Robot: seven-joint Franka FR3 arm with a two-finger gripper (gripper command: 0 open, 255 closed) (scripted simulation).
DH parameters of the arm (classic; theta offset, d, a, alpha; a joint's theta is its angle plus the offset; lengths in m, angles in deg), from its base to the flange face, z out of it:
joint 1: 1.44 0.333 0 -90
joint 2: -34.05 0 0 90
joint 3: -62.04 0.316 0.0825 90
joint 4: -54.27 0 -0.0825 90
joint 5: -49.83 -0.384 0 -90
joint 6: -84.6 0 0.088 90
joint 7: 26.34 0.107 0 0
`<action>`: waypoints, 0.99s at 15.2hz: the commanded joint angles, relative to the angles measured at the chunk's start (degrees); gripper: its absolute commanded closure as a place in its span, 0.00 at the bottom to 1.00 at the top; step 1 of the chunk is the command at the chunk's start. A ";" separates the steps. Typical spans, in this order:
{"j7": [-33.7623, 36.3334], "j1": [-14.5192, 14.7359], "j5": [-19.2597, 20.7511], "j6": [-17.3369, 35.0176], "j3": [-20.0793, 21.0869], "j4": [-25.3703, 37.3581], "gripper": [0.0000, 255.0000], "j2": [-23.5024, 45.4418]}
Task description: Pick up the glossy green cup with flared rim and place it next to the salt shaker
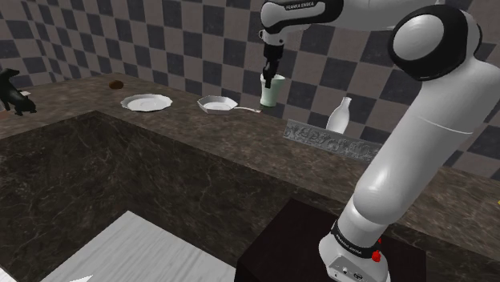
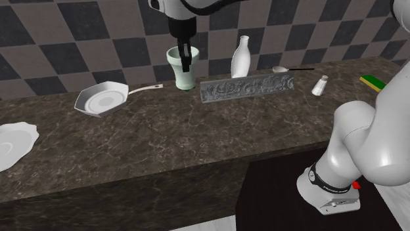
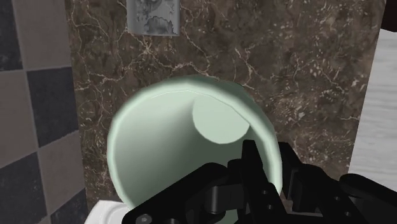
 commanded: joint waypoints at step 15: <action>-8.43 -6.81 8.35 -1.70 -5.06 -26.91 1.00 -30.63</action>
